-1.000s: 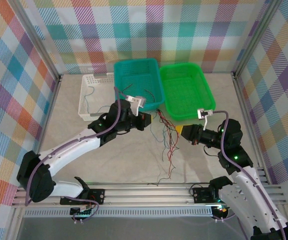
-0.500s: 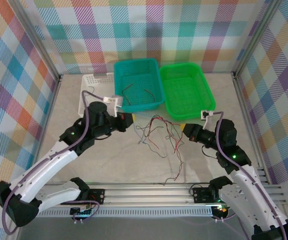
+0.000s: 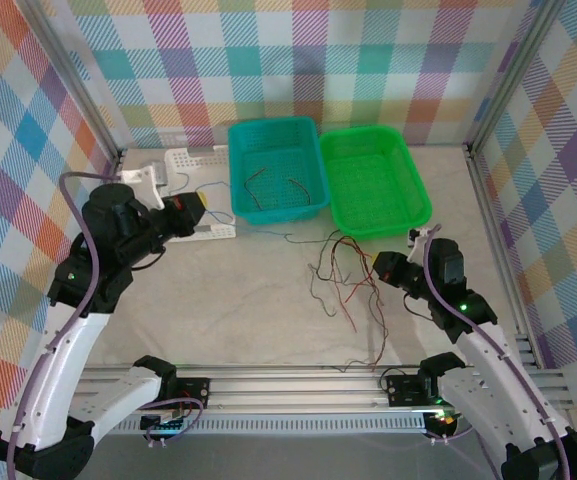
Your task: Untangle the cables
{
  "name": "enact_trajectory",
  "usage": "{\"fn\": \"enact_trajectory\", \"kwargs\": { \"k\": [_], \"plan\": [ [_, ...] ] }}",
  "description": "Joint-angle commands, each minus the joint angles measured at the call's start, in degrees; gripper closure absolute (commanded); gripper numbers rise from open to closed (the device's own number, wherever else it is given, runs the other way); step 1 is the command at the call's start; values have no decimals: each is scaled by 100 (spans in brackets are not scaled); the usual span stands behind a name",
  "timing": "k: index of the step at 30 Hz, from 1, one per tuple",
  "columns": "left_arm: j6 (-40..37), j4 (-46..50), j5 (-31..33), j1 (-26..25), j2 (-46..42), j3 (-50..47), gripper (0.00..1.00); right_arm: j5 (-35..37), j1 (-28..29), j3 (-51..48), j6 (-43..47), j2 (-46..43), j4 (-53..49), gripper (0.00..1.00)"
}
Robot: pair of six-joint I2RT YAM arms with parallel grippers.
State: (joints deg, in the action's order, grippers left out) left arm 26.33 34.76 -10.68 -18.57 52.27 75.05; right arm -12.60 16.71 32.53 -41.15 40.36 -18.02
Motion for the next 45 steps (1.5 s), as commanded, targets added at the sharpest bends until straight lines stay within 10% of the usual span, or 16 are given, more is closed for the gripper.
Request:
{"fn": "enact_trajectory", "kwargs": {
  "k": [1, 22, 45],
  "plan": [
    [78, 207, 484, 221, 11, 464, 100, 276, -78, -21, 63, 15, -140, 100],
    [-277, 364, 1494, 780, 1435, 2654, 100, 198, -278, -319, 210, 86, -78, 100],
    [-690, -440, 1879, 1217, 2651, 2739, 100, -123, -291, -577, 212, 210, 362, 100]
  ]
}}
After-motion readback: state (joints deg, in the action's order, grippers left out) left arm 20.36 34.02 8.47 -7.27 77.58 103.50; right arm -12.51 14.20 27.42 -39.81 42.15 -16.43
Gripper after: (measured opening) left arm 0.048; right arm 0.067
